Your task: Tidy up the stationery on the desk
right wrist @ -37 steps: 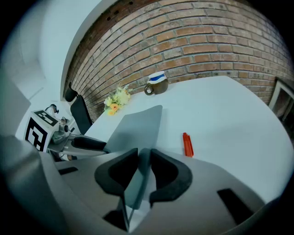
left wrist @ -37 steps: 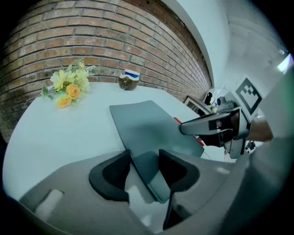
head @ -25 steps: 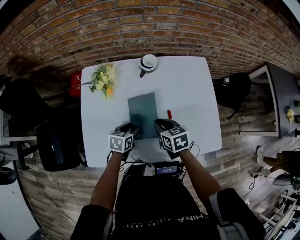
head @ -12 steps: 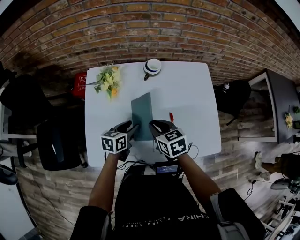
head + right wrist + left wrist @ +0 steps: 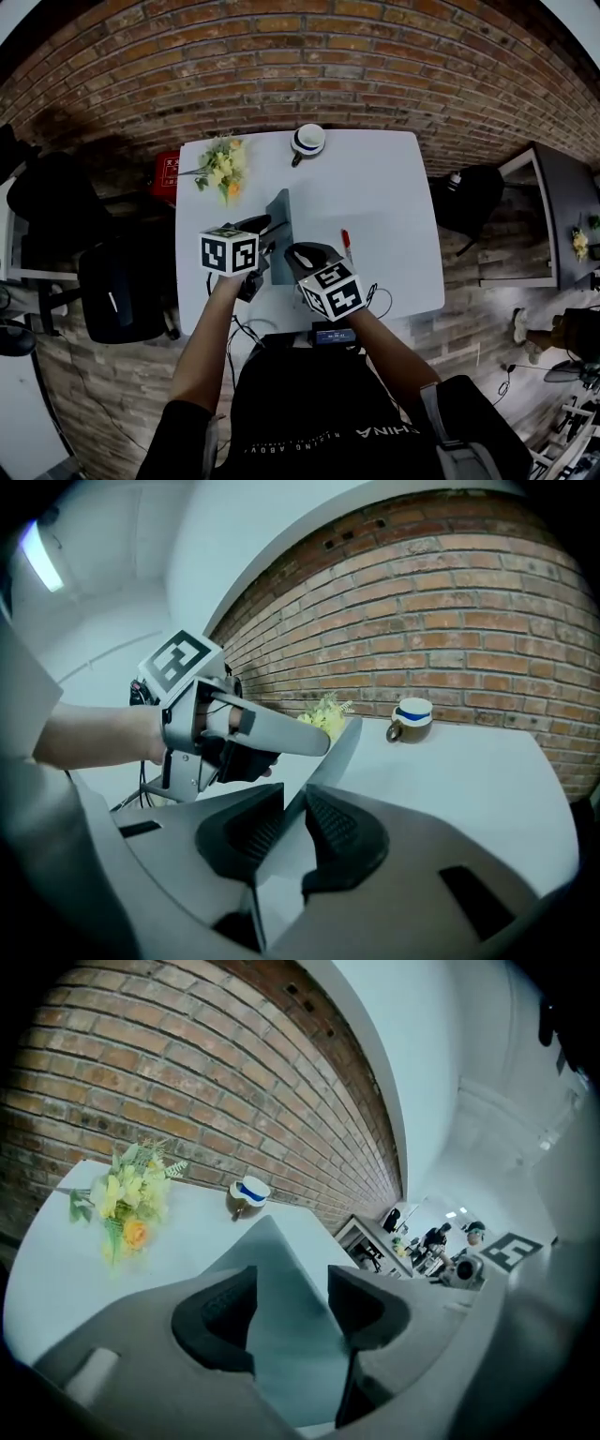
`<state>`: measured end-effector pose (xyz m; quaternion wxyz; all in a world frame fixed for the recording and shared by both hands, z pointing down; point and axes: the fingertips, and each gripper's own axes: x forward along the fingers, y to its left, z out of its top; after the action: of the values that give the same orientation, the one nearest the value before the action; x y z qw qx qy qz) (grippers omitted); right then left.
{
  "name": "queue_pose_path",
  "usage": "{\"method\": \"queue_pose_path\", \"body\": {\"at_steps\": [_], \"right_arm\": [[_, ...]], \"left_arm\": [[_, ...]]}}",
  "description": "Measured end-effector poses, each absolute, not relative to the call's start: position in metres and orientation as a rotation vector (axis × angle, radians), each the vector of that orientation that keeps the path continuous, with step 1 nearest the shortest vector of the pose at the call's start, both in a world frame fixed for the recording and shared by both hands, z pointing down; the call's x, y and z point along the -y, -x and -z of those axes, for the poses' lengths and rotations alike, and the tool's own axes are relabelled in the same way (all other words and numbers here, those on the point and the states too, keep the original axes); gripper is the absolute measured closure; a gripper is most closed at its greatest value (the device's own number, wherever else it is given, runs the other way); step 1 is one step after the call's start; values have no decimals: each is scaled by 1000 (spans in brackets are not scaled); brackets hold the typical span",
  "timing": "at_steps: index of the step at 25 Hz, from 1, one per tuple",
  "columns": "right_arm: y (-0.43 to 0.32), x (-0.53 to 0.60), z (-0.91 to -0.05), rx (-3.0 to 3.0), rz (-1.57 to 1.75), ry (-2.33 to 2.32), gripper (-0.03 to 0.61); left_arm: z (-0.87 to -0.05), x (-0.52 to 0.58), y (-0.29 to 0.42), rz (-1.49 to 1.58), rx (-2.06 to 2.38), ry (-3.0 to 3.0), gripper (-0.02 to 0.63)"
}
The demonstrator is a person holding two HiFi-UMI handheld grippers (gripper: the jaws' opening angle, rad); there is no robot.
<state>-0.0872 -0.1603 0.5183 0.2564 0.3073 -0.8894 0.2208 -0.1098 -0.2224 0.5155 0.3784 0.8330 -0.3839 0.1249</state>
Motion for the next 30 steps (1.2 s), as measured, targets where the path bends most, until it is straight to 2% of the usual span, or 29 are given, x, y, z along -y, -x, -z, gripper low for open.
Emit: {"method": "queue_pose_path", "body": {"at_steps": [4,13,20,28,30], "right_arm": [[100,158,-513,2430,-572,-805,494],[123,153,-507,2462,-523,-750,495],[134,150,-506,2490,-530,-697,499],[123,160,-512,2500,-553,-740,535],[116,164,-514,2489,-563,-763,539]], "left_arm": [[-516,229,104,-417,948,-2085,337],[-544,227,115,-655,998,-1963,338],[-545,226,125,-596,1007,-1888,414],[-545,224,150,-476,1094,-1813,529],[-545,224,154,-445,1103,-1794,535]]}}
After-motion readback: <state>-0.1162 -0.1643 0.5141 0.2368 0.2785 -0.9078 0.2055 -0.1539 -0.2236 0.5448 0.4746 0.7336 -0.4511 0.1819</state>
